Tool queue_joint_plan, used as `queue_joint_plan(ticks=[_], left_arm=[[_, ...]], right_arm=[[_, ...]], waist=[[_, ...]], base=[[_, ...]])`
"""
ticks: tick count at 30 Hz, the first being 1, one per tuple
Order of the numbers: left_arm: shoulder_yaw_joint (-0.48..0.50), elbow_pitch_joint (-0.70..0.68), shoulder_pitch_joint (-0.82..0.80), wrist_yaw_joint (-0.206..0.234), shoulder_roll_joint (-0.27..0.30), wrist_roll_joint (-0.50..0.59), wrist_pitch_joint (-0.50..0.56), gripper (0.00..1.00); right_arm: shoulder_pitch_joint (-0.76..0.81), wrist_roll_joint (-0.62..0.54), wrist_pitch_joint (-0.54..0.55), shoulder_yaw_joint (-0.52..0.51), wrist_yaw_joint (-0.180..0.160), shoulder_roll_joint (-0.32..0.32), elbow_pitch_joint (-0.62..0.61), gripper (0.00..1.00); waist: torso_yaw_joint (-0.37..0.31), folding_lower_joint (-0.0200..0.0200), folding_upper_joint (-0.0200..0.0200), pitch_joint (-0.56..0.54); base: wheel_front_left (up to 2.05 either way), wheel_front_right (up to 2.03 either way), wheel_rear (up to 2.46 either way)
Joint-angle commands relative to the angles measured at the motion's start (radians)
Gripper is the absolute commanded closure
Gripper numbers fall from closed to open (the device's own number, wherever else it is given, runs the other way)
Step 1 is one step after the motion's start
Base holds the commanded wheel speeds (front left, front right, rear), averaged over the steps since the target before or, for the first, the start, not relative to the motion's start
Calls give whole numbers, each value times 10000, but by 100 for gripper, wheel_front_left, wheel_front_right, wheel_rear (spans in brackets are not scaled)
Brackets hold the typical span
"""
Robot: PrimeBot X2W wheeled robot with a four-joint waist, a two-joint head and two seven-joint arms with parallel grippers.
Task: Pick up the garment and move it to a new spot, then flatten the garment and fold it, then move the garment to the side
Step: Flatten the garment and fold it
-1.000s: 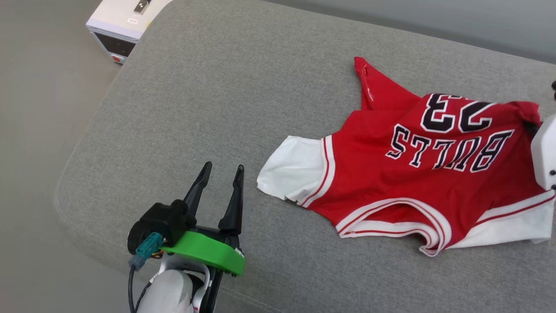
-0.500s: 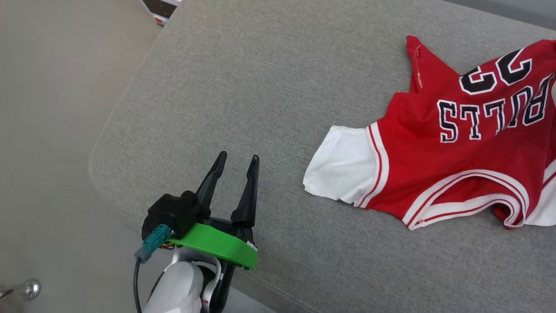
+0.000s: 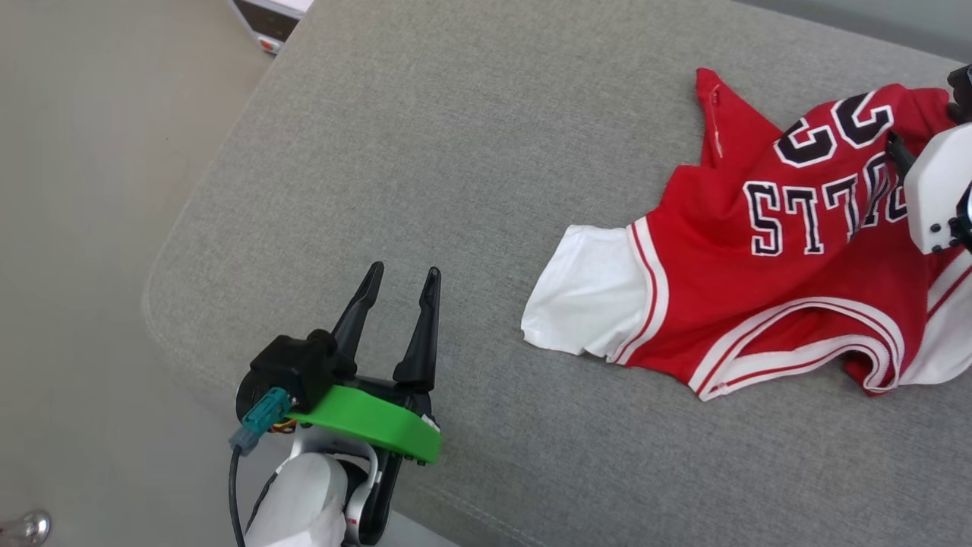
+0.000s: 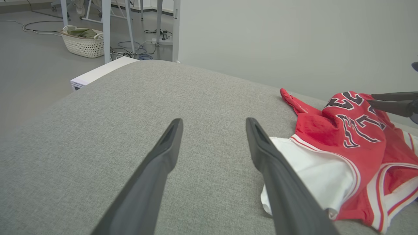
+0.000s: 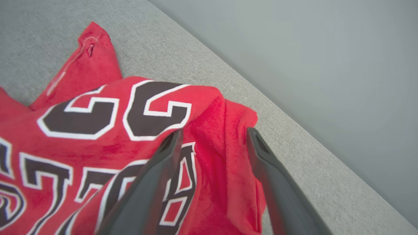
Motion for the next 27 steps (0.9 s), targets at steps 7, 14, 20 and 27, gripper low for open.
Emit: queue_joint_plan(ticks=[7, 14, 20, 27], left_arm=[[454, 348, 61, -153, -12, 350, -59, 0], [745, 700, 340, -236, 198, 328, -59, 0], [778, 895, 596, -266, 352, 175, -59, 0], [688, 1117, 846, -282, 438, -46, -59, 0]], right_arm=[[407, 673, -1819, -166, -9, 325, -223, 0], [1765, 1201, -3219, -940, -9, 496, -1128, 0], [3510, 1171, -3858, -2206, -9, 836, -2110, 0], [6090, 428, -4127, -4225, -9, 1825, -3771, 0]], waist=[[-1500, 0, 0, -1507], [-2438, 0, 0, -2390], [-3094, 0, 0, -2791], [-3572, 0, 0, -2971]], base=[[0, 0, 0], [0, 0, 0], [0, 0, 0], [0, 0, 0]])
